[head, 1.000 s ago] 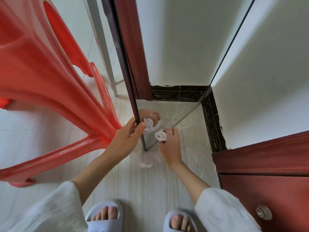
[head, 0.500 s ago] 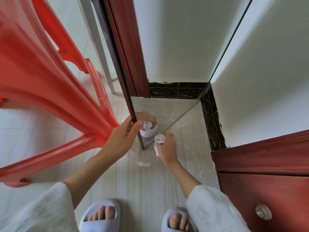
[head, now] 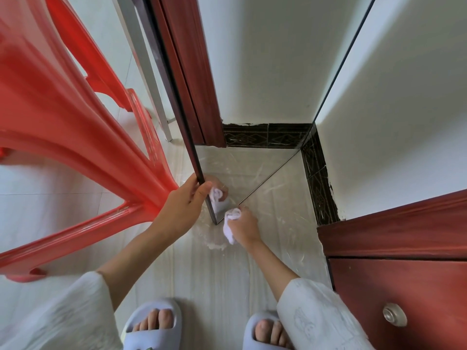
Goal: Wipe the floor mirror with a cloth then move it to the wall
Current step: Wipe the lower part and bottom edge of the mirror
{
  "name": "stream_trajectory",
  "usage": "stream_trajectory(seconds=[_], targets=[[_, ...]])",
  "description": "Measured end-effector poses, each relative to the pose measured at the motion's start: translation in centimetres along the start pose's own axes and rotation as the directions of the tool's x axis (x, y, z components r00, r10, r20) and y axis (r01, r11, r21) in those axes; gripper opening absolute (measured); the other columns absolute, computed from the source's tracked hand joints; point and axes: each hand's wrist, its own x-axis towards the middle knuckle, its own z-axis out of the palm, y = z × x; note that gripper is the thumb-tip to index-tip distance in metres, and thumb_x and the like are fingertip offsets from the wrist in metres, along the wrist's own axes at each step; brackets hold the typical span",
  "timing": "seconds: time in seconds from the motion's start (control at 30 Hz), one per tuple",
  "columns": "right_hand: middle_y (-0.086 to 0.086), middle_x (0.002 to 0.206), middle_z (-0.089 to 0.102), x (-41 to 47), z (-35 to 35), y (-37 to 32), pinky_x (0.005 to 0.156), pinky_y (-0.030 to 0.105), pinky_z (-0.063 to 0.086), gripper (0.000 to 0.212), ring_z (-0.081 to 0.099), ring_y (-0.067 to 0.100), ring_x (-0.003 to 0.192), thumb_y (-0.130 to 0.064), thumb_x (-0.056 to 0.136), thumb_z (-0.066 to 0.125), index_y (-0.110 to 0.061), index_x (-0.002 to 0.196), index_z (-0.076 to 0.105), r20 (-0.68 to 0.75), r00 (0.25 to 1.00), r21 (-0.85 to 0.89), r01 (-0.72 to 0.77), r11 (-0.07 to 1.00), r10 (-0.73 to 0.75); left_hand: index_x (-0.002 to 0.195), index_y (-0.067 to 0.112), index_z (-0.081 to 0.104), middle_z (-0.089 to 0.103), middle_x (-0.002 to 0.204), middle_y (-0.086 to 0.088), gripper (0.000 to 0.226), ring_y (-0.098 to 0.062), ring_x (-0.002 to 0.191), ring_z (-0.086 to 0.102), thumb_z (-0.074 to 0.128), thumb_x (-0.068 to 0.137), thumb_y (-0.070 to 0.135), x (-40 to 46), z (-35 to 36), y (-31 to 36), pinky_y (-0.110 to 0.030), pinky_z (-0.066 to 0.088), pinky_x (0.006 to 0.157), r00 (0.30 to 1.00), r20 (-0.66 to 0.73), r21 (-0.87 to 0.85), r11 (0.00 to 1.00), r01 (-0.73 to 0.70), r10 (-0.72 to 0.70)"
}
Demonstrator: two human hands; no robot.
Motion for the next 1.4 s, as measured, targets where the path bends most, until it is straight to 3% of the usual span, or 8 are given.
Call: stream_trajectory(seconds=[0.23, 0.4, 0.63, 0.8, 1.0, 1.17, 1.27, 1.4], targets=[[0.015, 0.108, 0.061, 0.6, 2.2, -2.0, 0.073, 0.023, 0.039, 0.027, 0.055, 0.025, 0.089, 0.000, 0.083, 0.048, 0.001, 0.109, 0.055, -0.013, 0.981, 0.207, -0.186, 0.960, 0.193, 0.096, 0.035, 0.051, 0.067, 0.091, -0.003, 0.013, -0.040, 0.087, 0.062, 0.038, 0.096, 0.034, 0.1, 0.0, 0.0, -0.056, 0.051, 0.077, 0.999, -0.024, 0.017, 0.999, -0.027, 0.027], [-0.001, 0.070, 0.049, 0.2, 1.5, -2.1, 0.062, 0.023, 0.039, 0.016, 0.052, 0.020, 0.075, 0.004, 0.084, 0.049, -0.009, 0.075, 0.052, 0.087, 0.977, 0.319, -0.214, 0.923, 0.196, 0.108, 0.021, 0.053, 0.067, 0.093, -0.009, 0.024, -0.036, 0.085, 0.063, 0.037, 0.096, 0.034, 0.1, 0.1, -0.2, -0.054, 0.051, 0.078, 0.998, -0.039, 0.046, 0.998, -0.043, 0.045], [0.003, 0.072, 0.051, -1.7, -3.5, -2.5, 0.055, 0.021, 0.041, 0.013, 0.055, 0.013, 0.067, 0.001, 0.072, 0.047, -0.011, 0.075, 0.051, 0.296, 0.953, 0.628, -0.239, 0.740, 0.056, 0.116, 0.013, 0.051, 0.065, 0.106, -0.011, 0.035, -0.029, 0.096, 0.060, 0.032, 0.097, 0.036, -0.3, -0.1, 0.3, -0.042, 0.048, 0.082, 0.995, 0.058, 0.146, 0.987, 0.067, -0.077], [0.008, 0.083, 0.063, -3.1, -7.0, -1.7, 0.054, 0.019, 0.050, 0.025, 0.064, 0.014, 0.072, 0.011, 0.084, 0.045, -0.007, 0.098, 0.056, 0.296, 0.954, 0.714, -0.257, 0.652, 0.051, 0.118, 0.008, 0.053, 0.059, 0.121, -0.012, 0.033, -0.029, 0.111, 0.054, 0.035, 0.097, 0.026, -2.4, 1.4, -0.9, -0.027, 0.036, 0.086, 0.955, 0.130, 0.382, 0.902, 0.201, -0.267], [0.015, 0.103, 0.062, -5.1, -8.8, -0.1, 0.069, 0.032, 0.052, 0.027, 0.060, 0.025, 0.093, 0.003, 0.087, 0.053, -0.002, 0.114, 0.053, 0.277, 0.958, 0.773, -0.267, 0.576, 0.073, 0.121, 0.011, 0.055, 0.059, 0.123, -0.006, 0.032, -0.020, 0.110, 0.056, 0.044, 0.094, 0.024, -3.2, 3.6, -0.6, -0.026, 0.040, 0.093, 0.942, 0.257, 0.356, 0.928, 0.113, -0.214], [0.013, 0.104, 0.063, -5.3, -9.2, 0.1, 0.078, 0.034, 0.047, 0.027, 0.061, 0.025, 0.093, -0.002, 0.086, 0.058, -0.006, 0.112, 0.055, 0.188, 0.980, 0.806, -0.190, 0.561, 0.063, 0.132, 0.014, 0.039, 0.059, 0.115, -0.005, 0.053, -0.019, 0.102, 0.059, 0.052, 0.088, 0.042, -3.6, 6.0, 1.1, -0.031, 0.050, 0.084, 0.905, 0.258, 0.024, 0.939, 0.343, -0.338], [0.012, 0.101, 0.066, -5.5, -9.2, -0.1, 0.082, 0.035, 0.046, 0.022, 0.062, 0.025, 0.093, -0.003, 0.084, 0.060, -0.007, 0.107, 0.059, 0.186, 0.982, 0.833, -0.167, 0.527, 0.016, 0.138, 0.012, 0.030, 0.054, 0.119, -0.011, 0.071, -0.022, 0.100, 0.061, 0.057, 0.083, 0.048, -3.3, 6.6, 1.7, -0.033, 0.056, 0.077, 0.697, 0.518, -0.298, 0.659, 0.690, -0.496], [0.007, 0.088, 0.064, -5.8, -9.1, -0.3, 0.074, 0.031, 0.046, 0.016, 0.062, 0.019, 0.081, 0.004, 0.084, 0.056, -0.010, 0.092, 0.055, 0.164, 0.986, 0.803, -0.127, 0.582, -0.011, 0.125, 0.005, 0.041, 0.062, 0.102, -0.015, 0.045, -0.022, 0.076, 0.064, 0.059, 0.088, 0.022, -2.5, 7.5, 2.0, -0.027, 0.057, 0.062, 0.785, 0.362, -0.468, 0.631, 0.619, -0.503]])
